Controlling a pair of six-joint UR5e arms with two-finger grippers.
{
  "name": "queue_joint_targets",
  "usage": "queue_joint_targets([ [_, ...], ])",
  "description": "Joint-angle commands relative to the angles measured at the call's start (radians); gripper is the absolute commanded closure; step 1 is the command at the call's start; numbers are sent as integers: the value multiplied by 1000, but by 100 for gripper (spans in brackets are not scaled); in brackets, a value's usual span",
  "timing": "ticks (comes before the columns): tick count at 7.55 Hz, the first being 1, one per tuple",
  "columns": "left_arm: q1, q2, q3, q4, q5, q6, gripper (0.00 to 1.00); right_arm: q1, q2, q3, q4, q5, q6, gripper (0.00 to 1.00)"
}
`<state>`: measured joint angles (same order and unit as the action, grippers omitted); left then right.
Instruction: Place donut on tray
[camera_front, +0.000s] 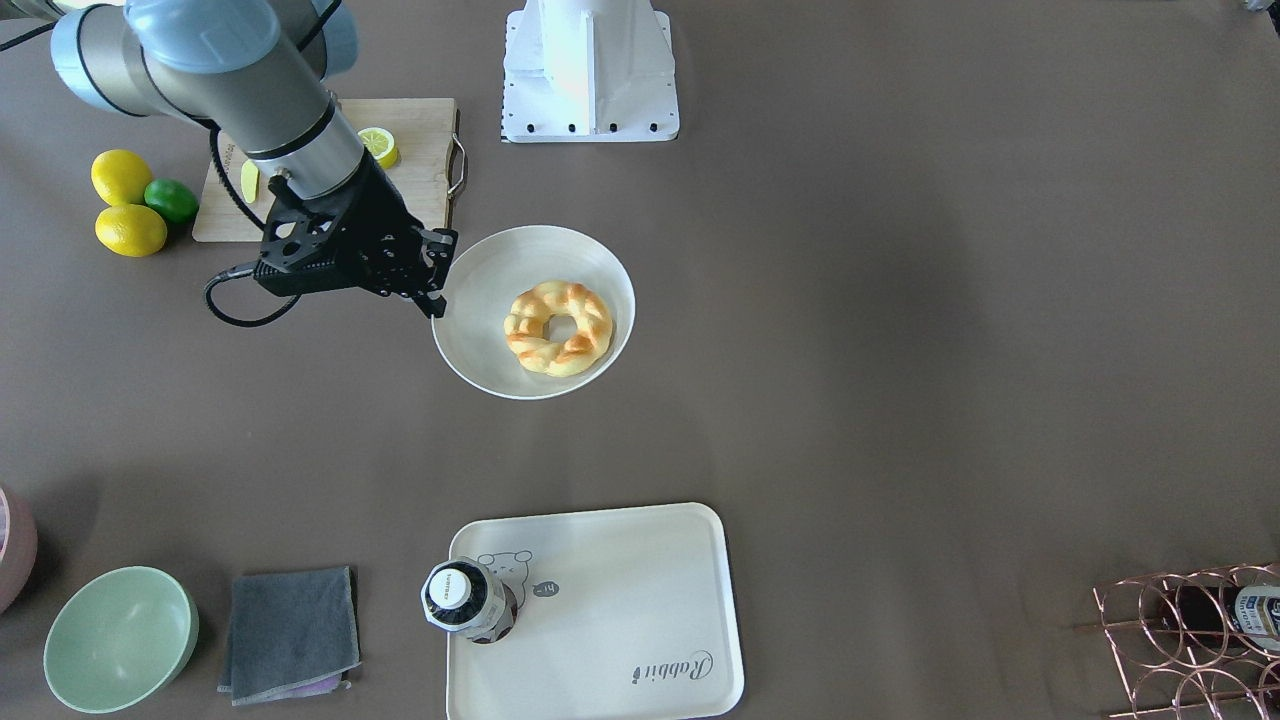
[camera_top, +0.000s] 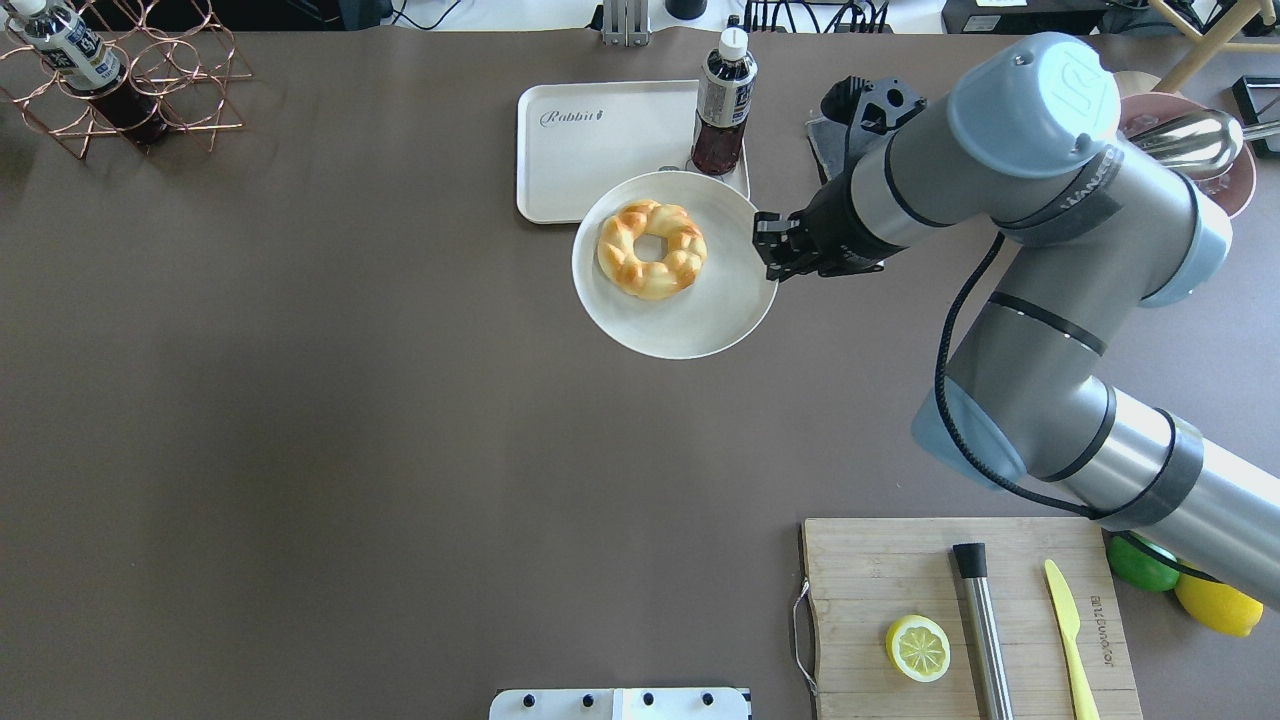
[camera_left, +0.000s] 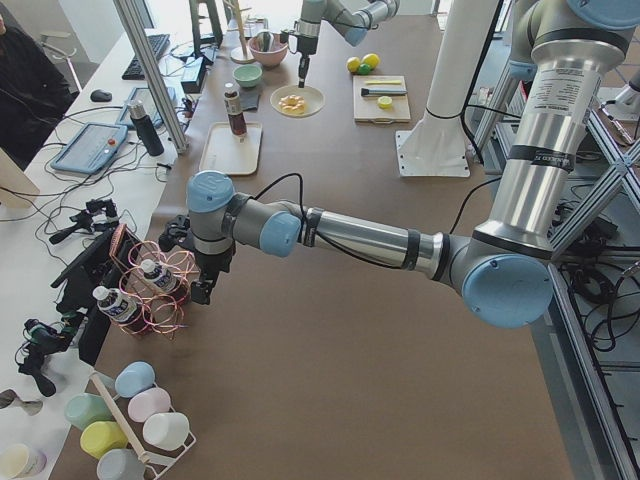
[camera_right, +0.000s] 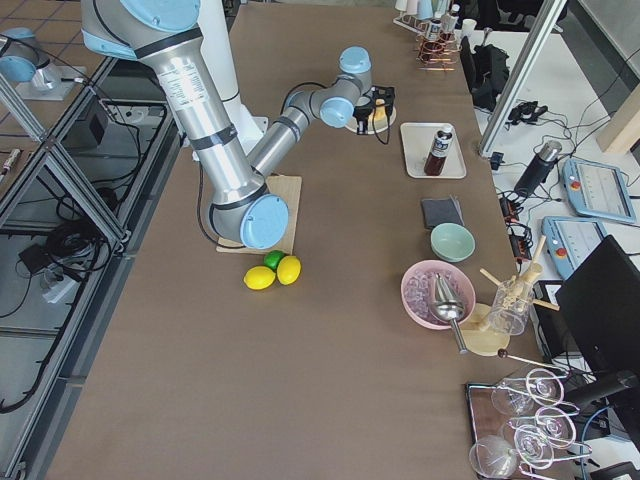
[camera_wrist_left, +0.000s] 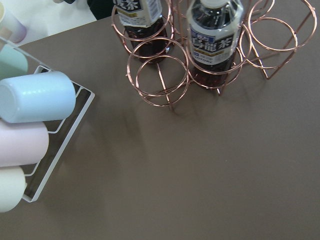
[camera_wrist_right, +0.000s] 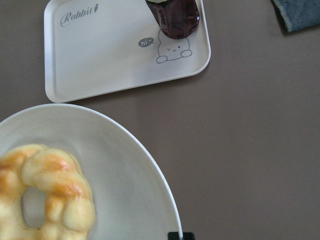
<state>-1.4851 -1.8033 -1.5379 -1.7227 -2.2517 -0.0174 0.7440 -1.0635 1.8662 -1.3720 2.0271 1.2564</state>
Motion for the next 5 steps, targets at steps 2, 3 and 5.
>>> queue_joint_targets([
  [2,194,-27,-17,-272,-34,-446,2,-100,66,22,-61,-107,95,100],
  [3,253,-59,-52,-331,-38,-581,2,-100,68,25,-62,-108,104,100],
  [5,403,-89,-176,-356,-26,-869,2,-107,66,24,-64,-110,121,100],
])
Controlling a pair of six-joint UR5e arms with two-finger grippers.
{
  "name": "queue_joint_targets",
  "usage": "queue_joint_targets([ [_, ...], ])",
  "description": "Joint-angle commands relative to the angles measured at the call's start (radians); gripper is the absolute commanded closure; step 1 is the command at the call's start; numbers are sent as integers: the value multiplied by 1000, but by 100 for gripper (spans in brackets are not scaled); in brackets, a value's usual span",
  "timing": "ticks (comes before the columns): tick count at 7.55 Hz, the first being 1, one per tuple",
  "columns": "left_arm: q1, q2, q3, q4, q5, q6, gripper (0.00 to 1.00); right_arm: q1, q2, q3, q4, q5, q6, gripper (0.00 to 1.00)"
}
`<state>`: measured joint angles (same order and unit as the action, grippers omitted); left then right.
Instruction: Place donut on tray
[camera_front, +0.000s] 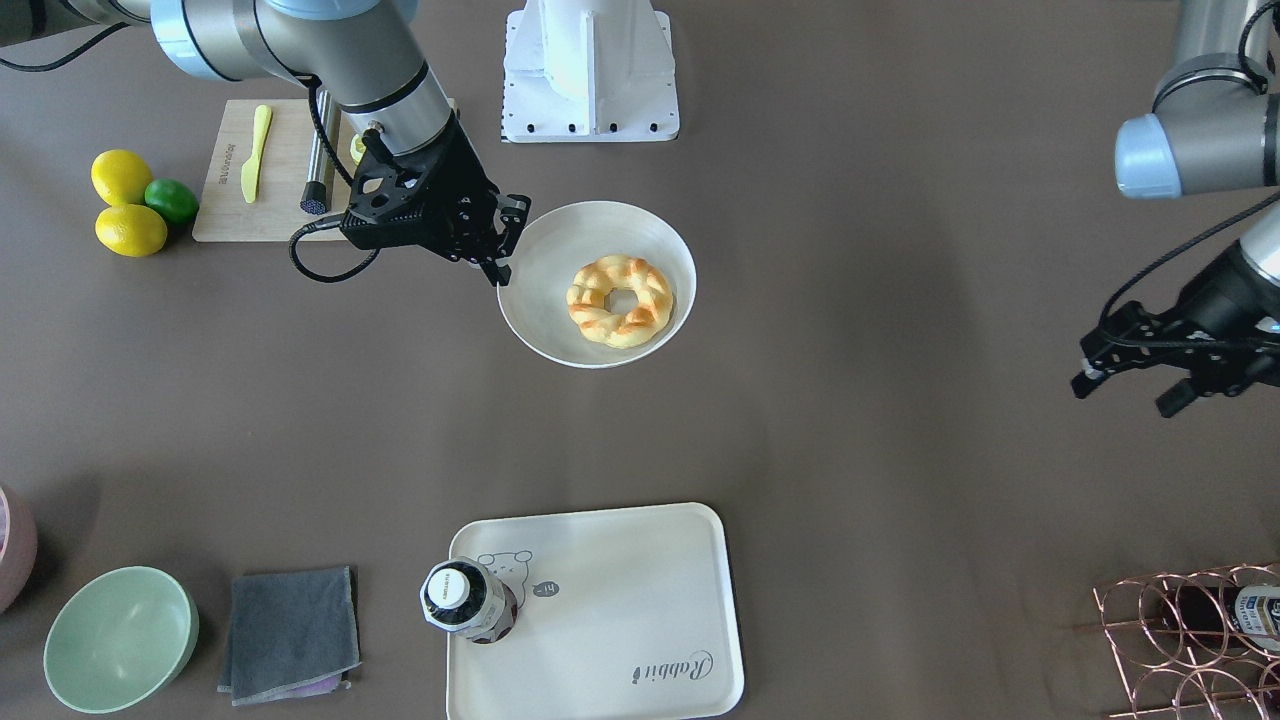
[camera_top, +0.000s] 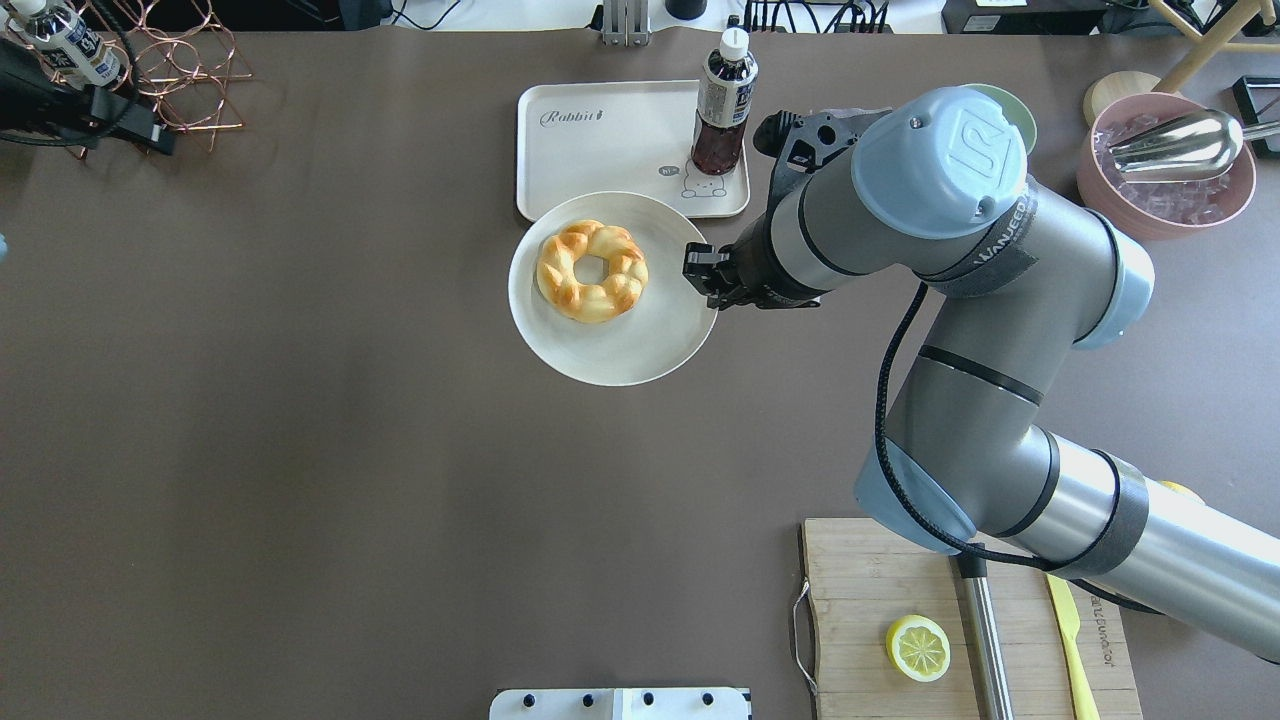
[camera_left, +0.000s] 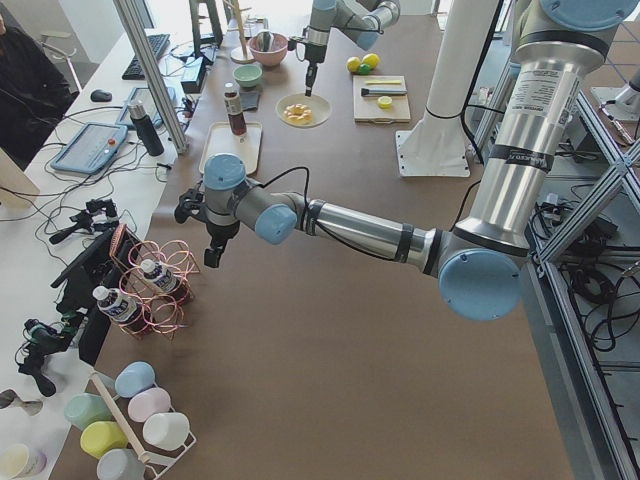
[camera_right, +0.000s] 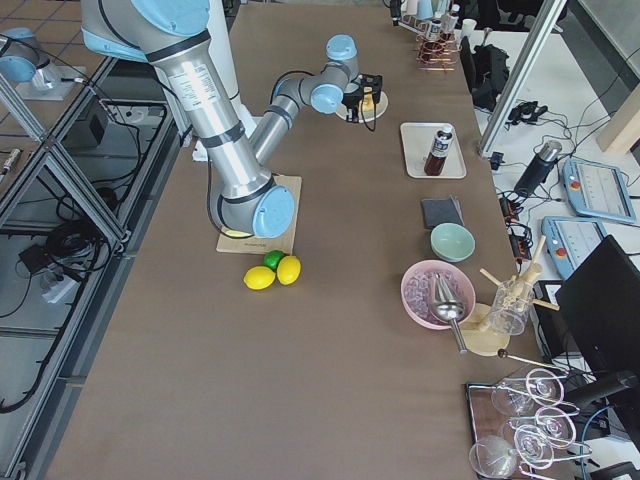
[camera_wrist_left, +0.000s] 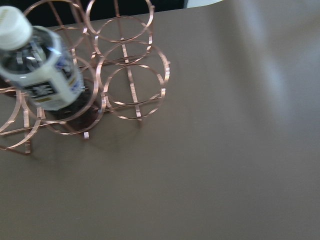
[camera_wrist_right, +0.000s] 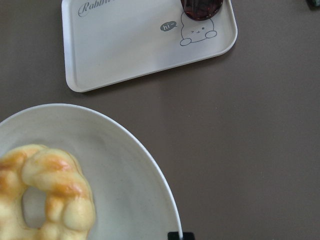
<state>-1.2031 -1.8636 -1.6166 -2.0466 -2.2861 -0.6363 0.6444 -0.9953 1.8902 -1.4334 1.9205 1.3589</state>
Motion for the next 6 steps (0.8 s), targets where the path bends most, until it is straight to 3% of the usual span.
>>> queue_joint_targets([
  [1,184,-70,-127,-32,20,-372,2,-9,0,0,-9,-8,22,100],
  [4,327,-114,-181,-29,178,-496,2,-22,4,0,-47,-23,22,100],
  [6,384,-127,-206,-26,230,-549,2,-52,82,-3,-163,-60,22,100],
])
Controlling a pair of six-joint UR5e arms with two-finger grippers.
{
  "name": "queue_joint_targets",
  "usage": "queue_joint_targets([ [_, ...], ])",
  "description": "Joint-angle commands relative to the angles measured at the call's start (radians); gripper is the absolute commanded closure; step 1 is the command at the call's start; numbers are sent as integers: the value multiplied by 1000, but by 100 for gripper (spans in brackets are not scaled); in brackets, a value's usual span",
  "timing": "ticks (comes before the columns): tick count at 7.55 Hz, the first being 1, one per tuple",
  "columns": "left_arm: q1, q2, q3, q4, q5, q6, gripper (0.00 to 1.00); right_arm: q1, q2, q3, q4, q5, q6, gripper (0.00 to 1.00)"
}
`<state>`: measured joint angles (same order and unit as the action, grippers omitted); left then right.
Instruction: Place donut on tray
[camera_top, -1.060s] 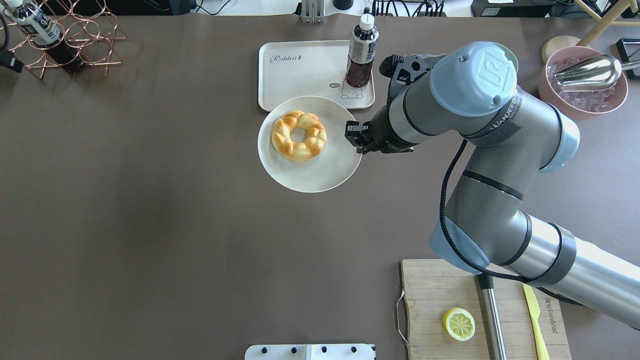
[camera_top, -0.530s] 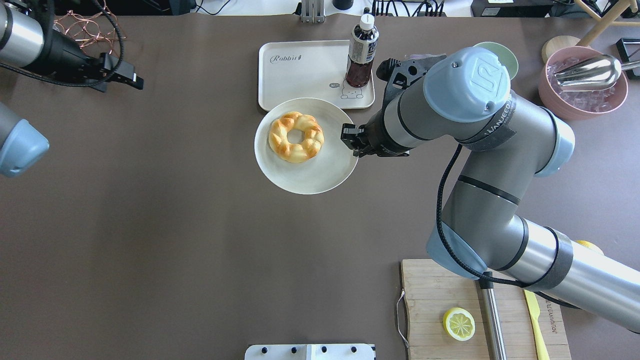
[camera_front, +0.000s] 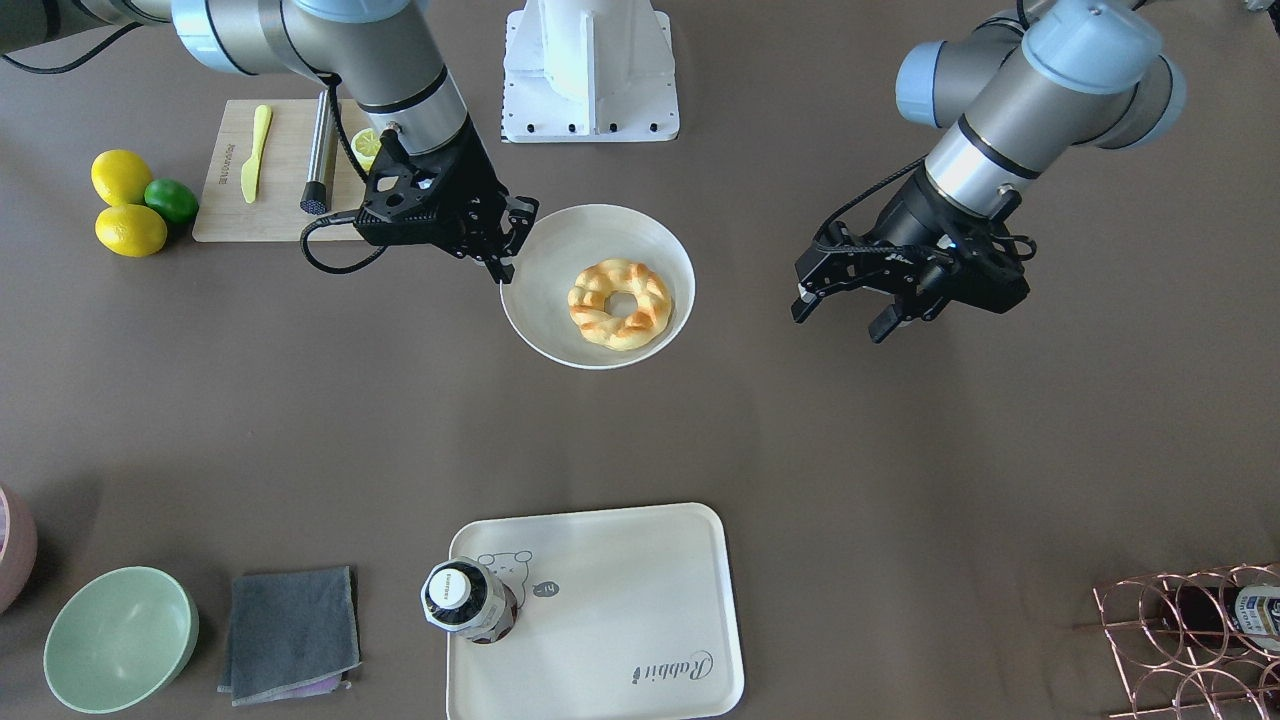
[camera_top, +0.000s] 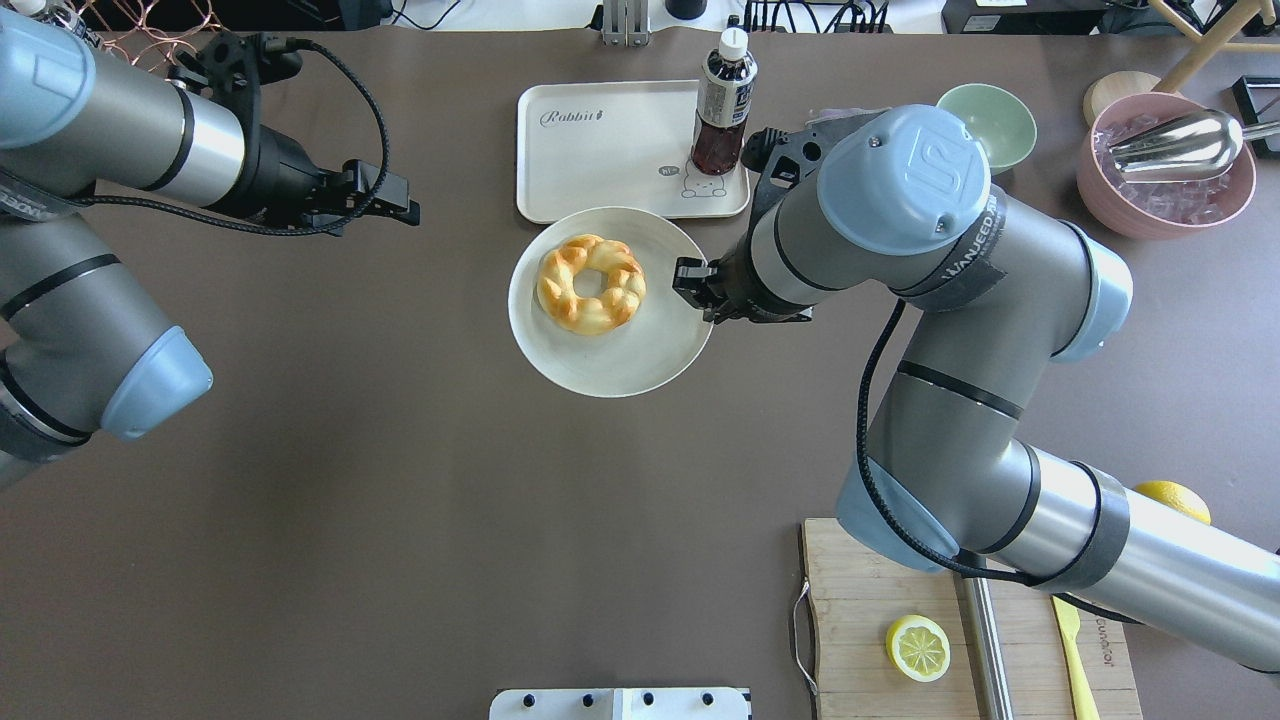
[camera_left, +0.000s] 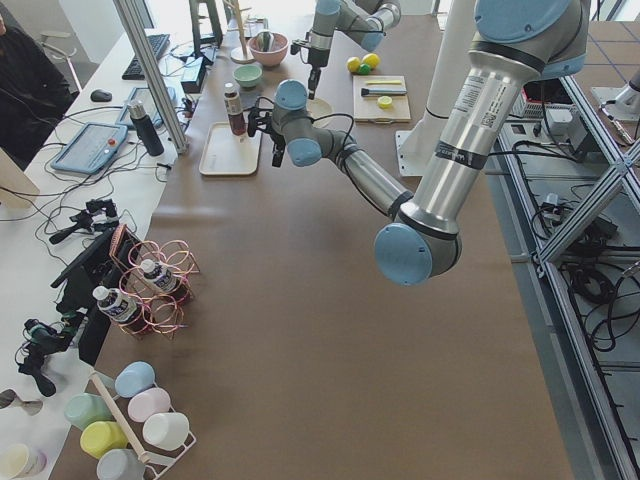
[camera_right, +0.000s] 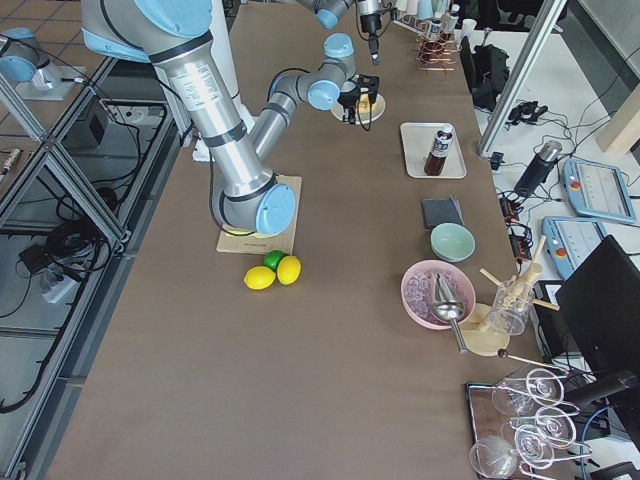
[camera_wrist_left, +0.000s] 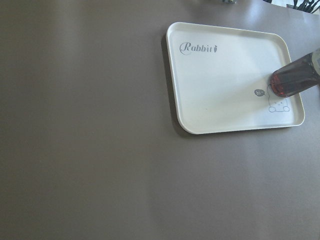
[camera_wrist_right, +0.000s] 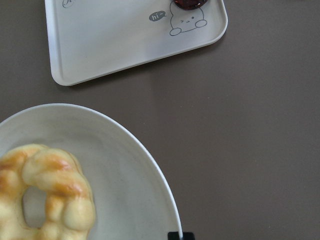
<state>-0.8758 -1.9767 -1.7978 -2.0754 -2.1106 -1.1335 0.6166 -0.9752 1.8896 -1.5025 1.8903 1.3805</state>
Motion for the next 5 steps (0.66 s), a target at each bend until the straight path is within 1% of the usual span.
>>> queue_joint_targets([
  [1,89,-33,-31,9,79,-95,2,-38,78,-3,-111,-46,2,100],
  [3,101,-37,-43,9,86,-107,3,-44,78,-7,-105,-53,2,100],
  [4,106,-36,-45,9,86,-107,5,-44,76,-10,-104,-53,2,100],
  [5,116,-36,-49,9,101,-107,21,-43,78,-11,-102,-53,2,100],
])
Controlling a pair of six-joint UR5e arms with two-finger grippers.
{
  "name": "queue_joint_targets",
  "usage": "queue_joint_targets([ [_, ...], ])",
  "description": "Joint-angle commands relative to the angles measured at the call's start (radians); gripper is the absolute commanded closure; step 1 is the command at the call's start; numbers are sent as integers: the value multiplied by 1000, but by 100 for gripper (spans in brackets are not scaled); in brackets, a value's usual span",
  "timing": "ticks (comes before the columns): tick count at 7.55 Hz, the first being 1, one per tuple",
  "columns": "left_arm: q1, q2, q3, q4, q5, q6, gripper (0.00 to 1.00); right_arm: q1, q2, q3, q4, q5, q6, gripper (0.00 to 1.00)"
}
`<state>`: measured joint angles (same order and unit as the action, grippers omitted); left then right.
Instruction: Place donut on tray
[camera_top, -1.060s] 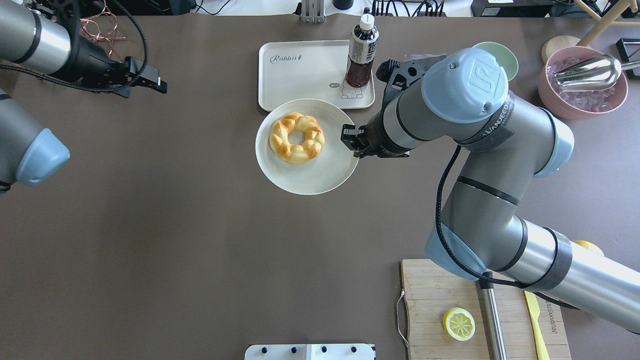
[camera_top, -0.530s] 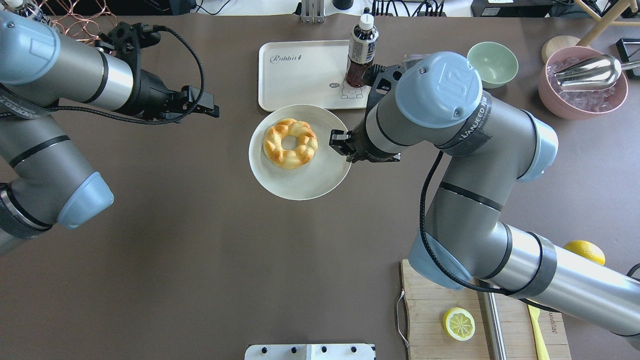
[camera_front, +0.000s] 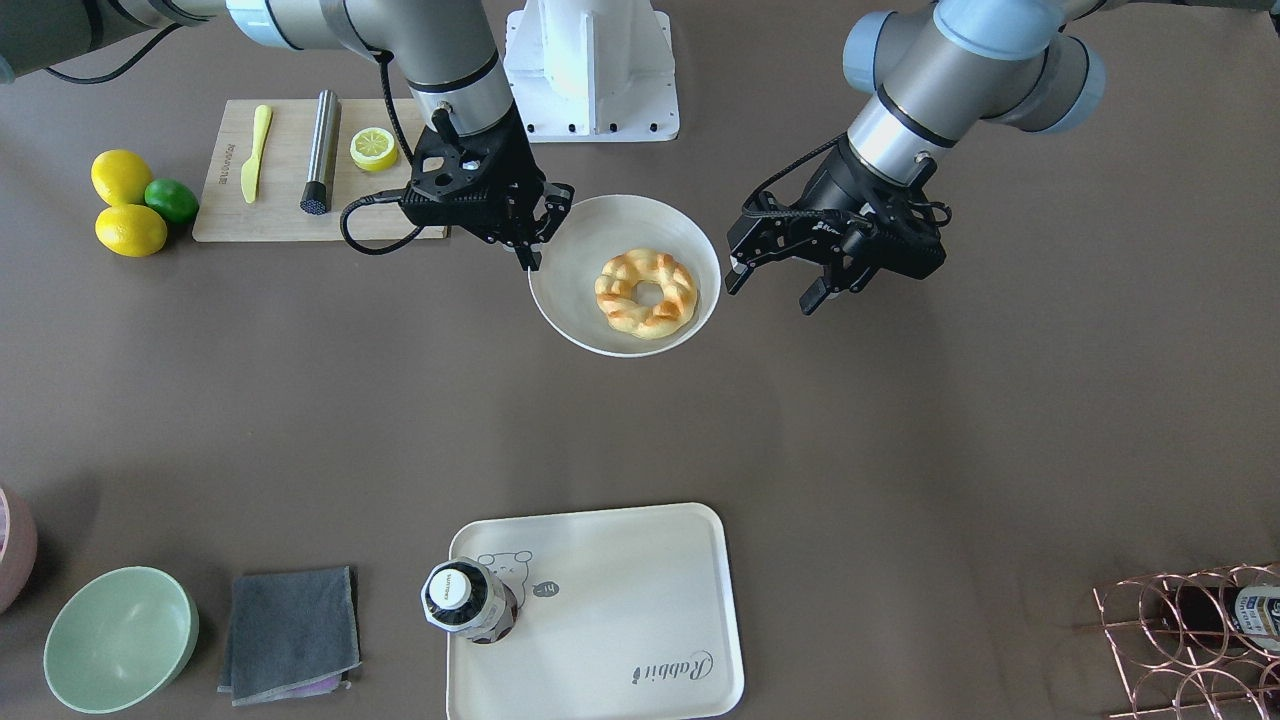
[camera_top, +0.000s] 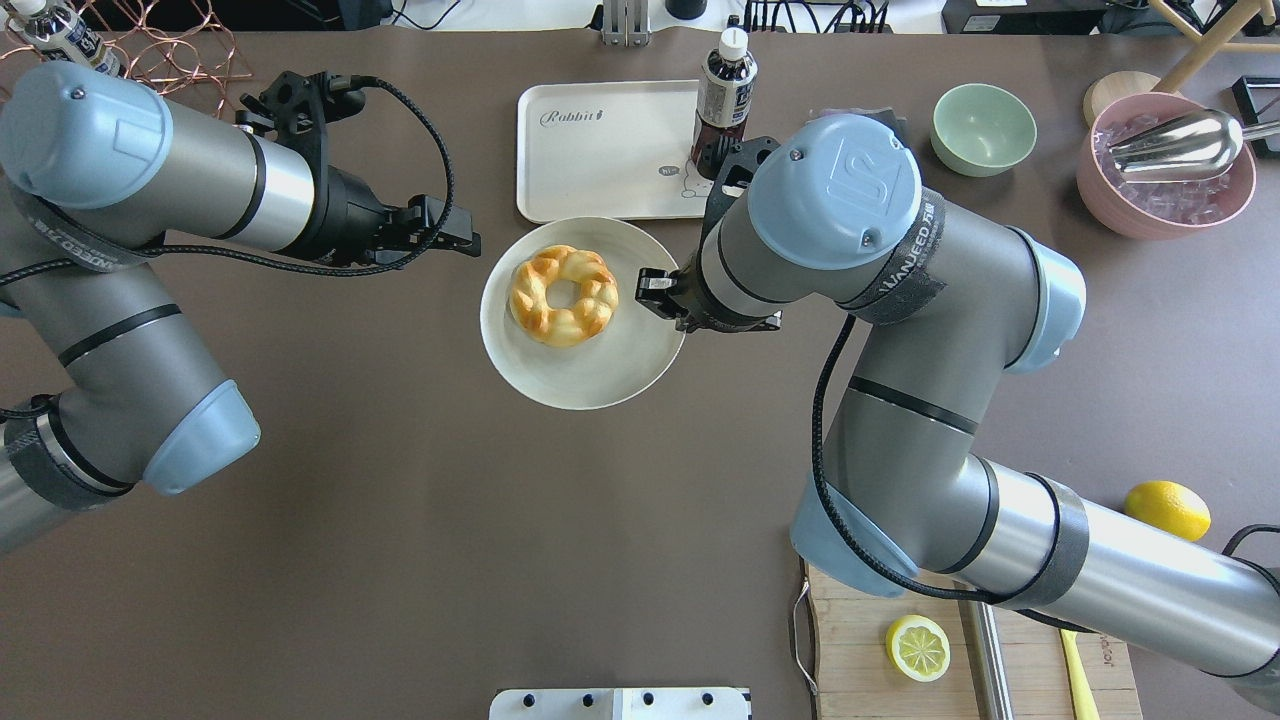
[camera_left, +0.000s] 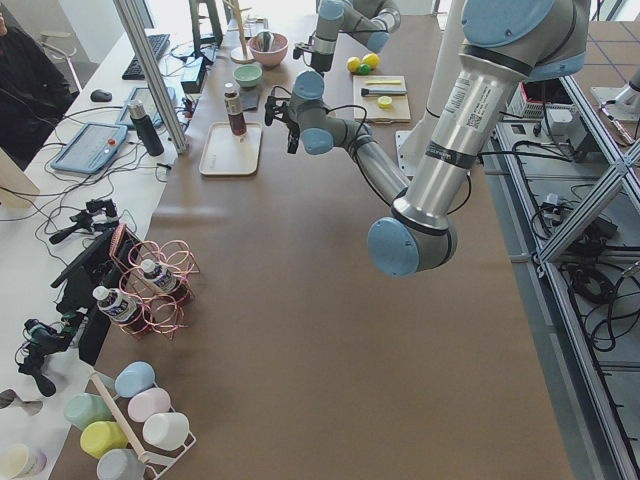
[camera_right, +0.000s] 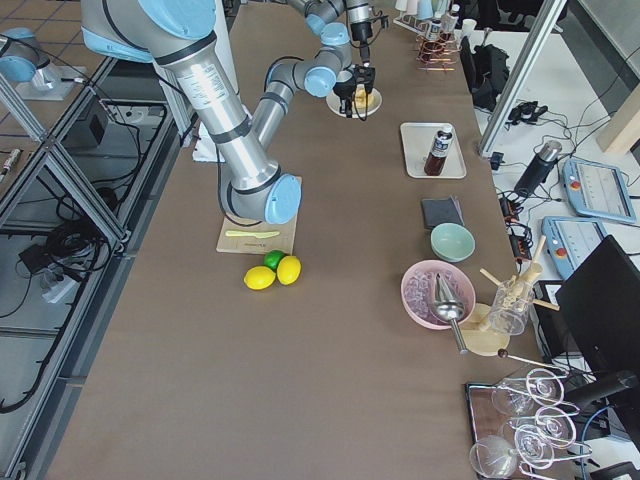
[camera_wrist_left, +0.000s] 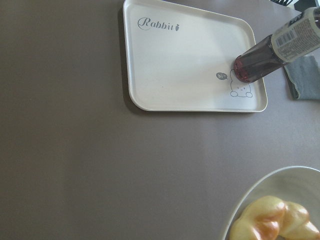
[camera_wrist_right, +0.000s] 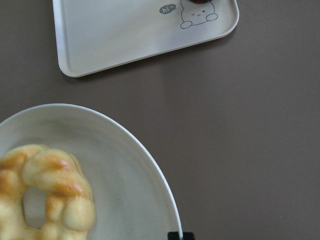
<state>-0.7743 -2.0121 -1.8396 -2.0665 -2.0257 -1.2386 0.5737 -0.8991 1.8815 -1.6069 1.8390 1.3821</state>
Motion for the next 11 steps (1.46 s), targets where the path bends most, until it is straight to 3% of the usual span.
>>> queue_joint_targets([
  [1,45,-1,-18,0,50,-2,34,2,2,1,4,0,0,100],
  [4,104,-1,-30,0,116,-22,38,6,3,4,4,0,0,100],
  [7,105,4,-47,-1,114,-21,67,6,3,4,4,0,0,100],
  [10,118,3,-46,0,117,-22,69,12,9,5,5,2,0,100],
  [11,118,3,-43,-1,117,-21,65,12,9,5,5,2,5,100],
])
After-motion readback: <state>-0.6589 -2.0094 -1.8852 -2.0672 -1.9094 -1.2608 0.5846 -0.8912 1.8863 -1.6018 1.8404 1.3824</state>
